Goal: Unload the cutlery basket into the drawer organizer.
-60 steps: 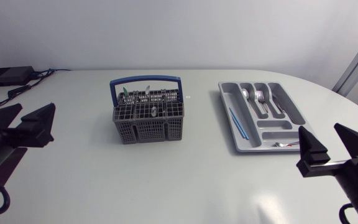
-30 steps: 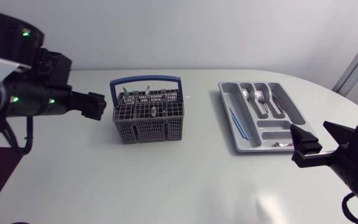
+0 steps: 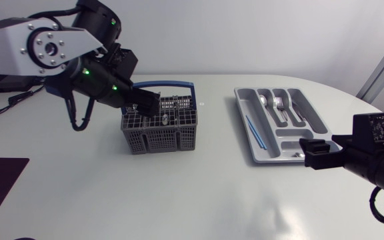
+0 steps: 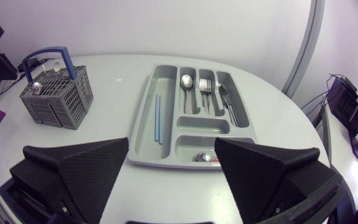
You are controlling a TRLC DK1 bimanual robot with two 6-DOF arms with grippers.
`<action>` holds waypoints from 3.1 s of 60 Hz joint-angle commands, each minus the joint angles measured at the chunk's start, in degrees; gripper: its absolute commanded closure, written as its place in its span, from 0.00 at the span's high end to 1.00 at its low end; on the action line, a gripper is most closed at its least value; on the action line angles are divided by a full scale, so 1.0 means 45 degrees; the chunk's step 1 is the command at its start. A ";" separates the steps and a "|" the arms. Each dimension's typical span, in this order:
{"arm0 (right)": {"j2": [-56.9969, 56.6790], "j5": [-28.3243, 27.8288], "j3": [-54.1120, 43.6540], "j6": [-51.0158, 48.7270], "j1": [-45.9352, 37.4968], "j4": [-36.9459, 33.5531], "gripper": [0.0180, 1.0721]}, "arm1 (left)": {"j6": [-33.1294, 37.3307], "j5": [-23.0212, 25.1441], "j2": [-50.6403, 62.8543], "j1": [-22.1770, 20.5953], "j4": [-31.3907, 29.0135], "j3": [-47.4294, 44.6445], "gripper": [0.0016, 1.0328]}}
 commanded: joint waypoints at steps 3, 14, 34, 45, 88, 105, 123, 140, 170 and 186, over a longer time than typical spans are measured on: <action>0.0234 0.0038 0.0463 -0.0962 0.0569 -0.0558 0.95 | -0.0326 0.0145 0.0920 -0.0433 0.0306 0.0328 0.87; 0.0488 -0.0431 0.0580 -0.2583 0.0745 -0.1086 0.95 | -0.0307 0.0145 0.1818 -0.0570 0.0951 0.0679 0.78; 0.0664 -0.1251 0.0405 -0.2817 0.0589 -0.0754 0.95 | 0.0240 0.0652 0.2482 -0.0218 0.2220 0.0621 0.43; 0.0723 -0.1290 0.0268 -0.2837 0.0608 -0.0461 0.95 | 0.0318 0.1082 0.2814 -0.0023 0.2259 0.0679 0.33; 0.0488 -0.1290 -0.0142 -0.2778 0.0472 -0.0148 0.95 | 0.0845 0.1824 0.3186 -0.0140 0.2220 0.0601 0.14; 0.0449 -0.1290 -0.0318 -0.2778 0.0452 -0.0011 0.95 | 0.0748 0.1863 0.3225 0.0016 0.2123 0.0777 0.10; 0.0332 -0.1290 -0.0513 -0.2837 0.0452 0.0164 0.95 | 0.0963 0.2625 0.3146 0.0153 0.1888 0.1109 0.03; 0.0332 -0.1290 -0.0552 -0.2817 0.0530 0.0301 0.95 | 0.1060 0.2254 0.2463 0.0192 0.1673 0.1129 0.03; 0.0312 -0.1271 -0.0533 -0.2837 0.0628 0.0321 0.95 | 0.0377 0.4090 0.1467 0.0797 0.1166 0.1129 0.03; 0.0293 -0.1271 -0.0513 -0.2837 0.0608 0.0282 0.95 | 0.0181 0.4090 0.0529 0.0778 0.0619 0.1148 0.03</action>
